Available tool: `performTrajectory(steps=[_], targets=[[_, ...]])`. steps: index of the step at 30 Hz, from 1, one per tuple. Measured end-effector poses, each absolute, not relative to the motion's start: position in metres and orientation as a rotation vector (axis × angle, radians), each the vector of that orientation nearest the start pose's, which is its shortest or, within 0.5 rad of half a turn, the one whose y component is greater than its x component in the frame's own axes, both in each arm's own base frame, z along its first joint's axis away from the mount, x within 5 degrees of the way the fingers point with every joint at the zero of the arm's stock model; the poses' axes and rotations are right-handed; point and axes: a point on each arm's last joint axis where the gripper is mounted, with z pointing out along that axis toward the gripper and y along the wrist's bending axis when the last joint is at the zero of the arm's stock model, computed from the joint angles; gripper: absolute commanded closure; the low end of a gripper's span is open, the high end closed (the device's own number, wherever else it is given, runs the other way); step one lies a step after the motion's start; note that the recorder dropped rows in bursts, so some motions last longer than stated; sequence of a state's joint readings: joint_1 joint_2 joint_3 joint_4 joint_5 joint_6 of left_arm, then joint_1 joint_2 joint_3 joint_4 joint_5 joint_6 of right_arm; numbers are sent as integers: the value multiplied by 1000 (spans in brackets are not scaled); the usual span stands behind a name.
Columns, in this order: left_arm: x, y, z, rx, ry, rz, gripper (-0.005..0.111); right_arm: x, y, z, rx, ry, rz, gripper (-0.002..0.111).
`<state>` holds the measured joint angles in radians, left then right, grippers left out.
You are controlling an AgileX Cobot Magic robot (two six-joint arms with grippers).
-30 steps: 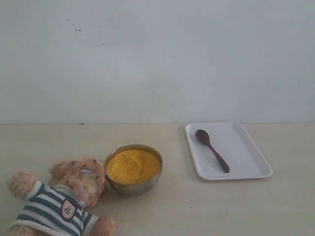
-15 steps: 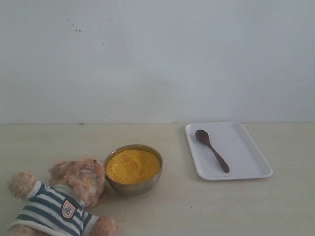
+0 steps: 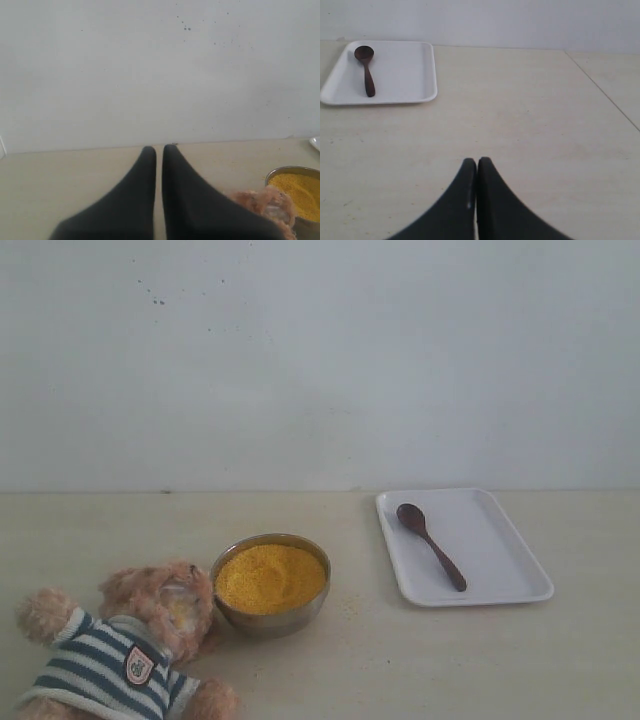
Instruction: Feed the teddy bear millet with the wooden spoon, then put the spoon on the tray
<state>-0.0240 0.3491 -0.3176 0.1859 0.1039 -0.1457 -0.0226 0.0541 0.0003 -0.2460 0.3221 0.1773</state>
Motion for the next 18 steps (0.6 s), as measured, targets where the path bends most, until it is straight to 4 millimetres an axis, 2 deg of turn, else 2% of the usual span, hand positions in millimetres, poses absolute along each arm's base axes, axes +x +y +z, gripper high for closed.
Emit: performTrajectory(steps=[5, 7, 9, 12, 15, 18], targets=[[75, 1, 287, 27, 1610, 43, 103, 57, -8, 182, 22, 1852, -127, 108], [69, 2, 281, 25, 1622, 55, 103, 57, -8, 182, 22, 1852, -127, 108], [65, 3, 270, 28, 1632, 64, 103, 57, -8, 182, 22, 1852, -127, 108], [65, 1, 242, -19, 1641, -3, 103, 57, -8, 182, 22, 1852, -127, 108], [66, -2, 220, -20, 1555, -60, 103, 57, -8, 182, 22, 1852, -127, 108], [64, -2, 215, -18, 1514, -70, 103, 57, -8, 182, 22, 1852, -127, 108]])
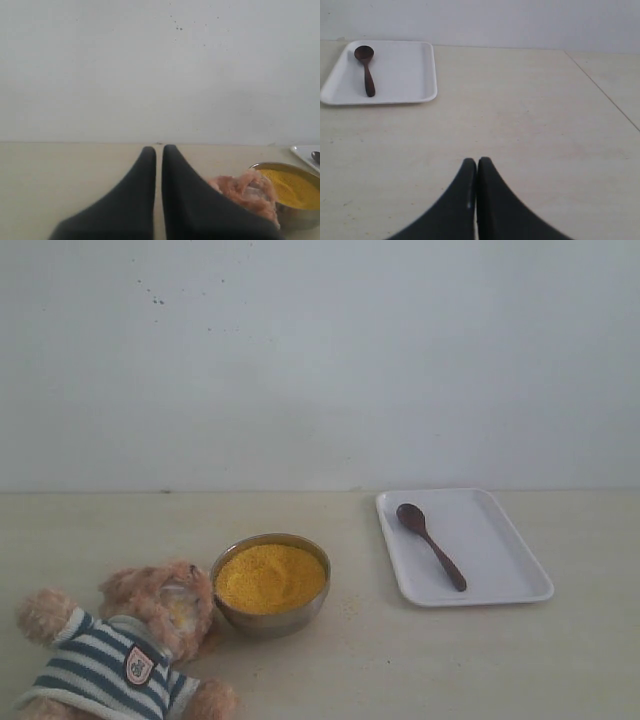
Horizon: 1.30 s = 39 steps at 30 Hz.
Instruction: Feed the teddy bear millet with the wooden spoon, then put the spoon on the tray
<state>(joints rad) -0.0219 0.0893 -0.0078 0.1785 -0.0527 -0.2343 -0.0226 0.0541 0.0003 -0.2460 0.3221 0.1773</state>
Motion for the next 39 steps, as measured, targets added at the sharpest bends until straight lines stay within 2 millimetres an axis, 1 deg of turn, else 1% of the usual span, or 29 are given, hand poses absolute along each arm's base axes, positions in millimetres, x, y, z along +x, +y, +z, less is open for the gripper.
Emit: performTrajectory(steps=[4, 10, 13, 39], targets=[[58, -1, 211, -32, 1535, -56, 103, 57, -8, 182, 22, 1852, -127, 108], [55, 3, 188, -86, 1767, -39, 103, 57, -8, 182, 23, 1854, -127, 108], [54, 3, 182, -88, 1827, -37, 103, 57, -8, 182, 23, 1854, -127, 108], [53, 2, 181, -91, 1841, -49, 103, 56, -8, 182, 24, 1849, -127, 108]])
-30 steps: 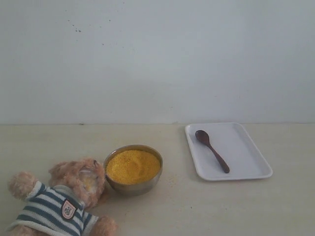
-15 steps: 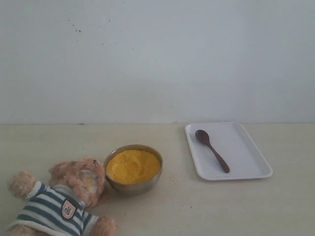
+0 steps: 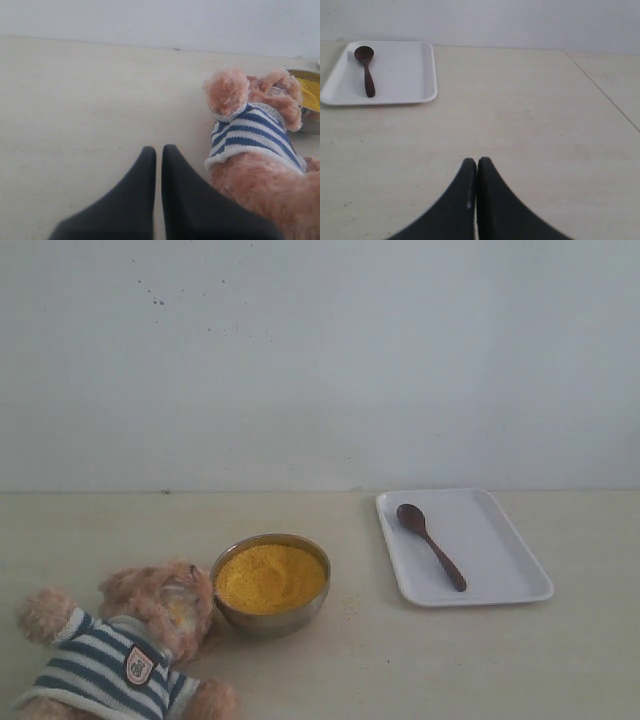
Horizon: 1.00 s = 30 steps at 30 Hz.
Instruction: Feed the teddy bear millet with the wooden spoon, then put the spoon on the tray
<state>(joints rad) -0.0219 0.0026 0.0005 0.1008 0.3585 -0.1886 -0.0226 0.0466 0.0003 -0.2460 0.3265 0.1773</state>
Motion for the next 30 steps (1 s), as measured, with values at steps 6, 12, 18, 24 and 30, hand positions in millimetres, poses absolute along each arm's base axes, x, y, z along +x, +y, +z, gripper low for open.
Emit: performTrajectory(steps=[6, 12, 18, 24, 30], targets=[[53, 2, 181, -88, 1843, -46, 103, 54, -8, 182, 26, 1831, -115, 108], [53, 2, 181, -89, 1843, -47, 103, 54, 1, 185, 14, 1802, 78, 108], [53, 2, 181, -89, 1843, -47, 103, 53, 2, 179, 16, 1860, 110, 108], [53, 2, 181, -89, 1843, -47, 103, 53, 2, 179, 16, 1866, 108, 108], [53, 2, 181, -89, 1843, -47, 103, 53, 2, 179, 46, 1871, 129, 108]])
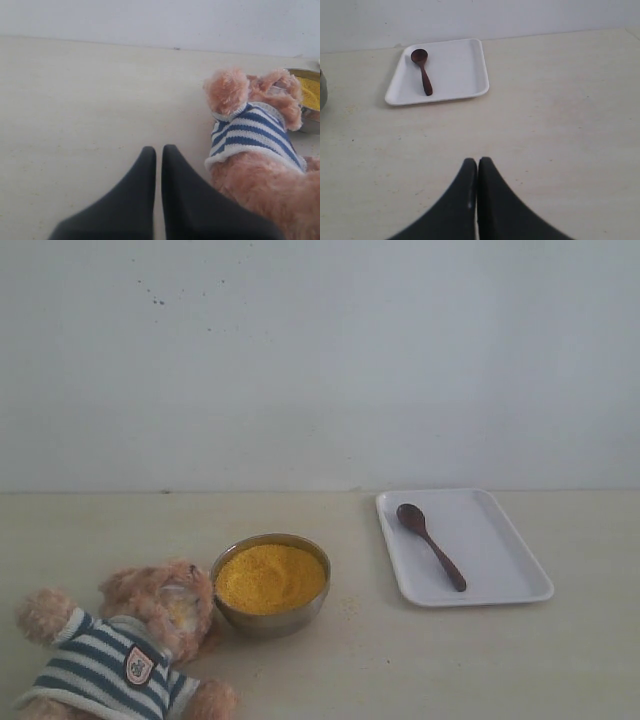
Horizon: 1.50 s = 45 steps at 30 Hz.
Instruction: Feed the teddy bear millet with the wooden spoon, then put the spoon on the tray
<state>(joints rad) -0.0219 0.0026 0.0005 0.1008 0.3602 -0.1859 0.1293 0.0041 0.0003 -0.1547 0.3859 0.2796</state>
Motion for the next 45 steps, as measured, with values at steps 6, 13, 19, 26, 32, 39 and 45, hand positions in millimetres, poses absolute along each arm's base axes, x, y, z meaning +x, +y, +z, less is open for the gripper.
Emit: performTrajectory(steps=[6, 13, 19, 26, 32, 39, 45], targets=[[53, 2, 181, -89, 1843, -47, 103, 53, 1, 178, 62, 1874, 139, 108], [53, 2, 181, -89, 1843, -47, 103, 53, 1, 178, 62, 1874, 139, 108], [53, 2, 181, -89, 1843, -47, 103, 53, 1, 178, 67, 1874, 142, 108], [53, 2, 181, -89, 1843, -47, 103, 53, 2, 179, 66, 1870, 143, 108], [53, 2, 181, -89, 1843, -47, 103, 53, 2, 179, 66, 1869, 144, 108], [53, 2, 181, -89, 1843, -47, 103, 53, 2, 179, 66, 1869, 144, 108], [53, 2, 181, -89, 1843, -47, 103, 53, 2, 179, 66, 1869, 144, 108]])
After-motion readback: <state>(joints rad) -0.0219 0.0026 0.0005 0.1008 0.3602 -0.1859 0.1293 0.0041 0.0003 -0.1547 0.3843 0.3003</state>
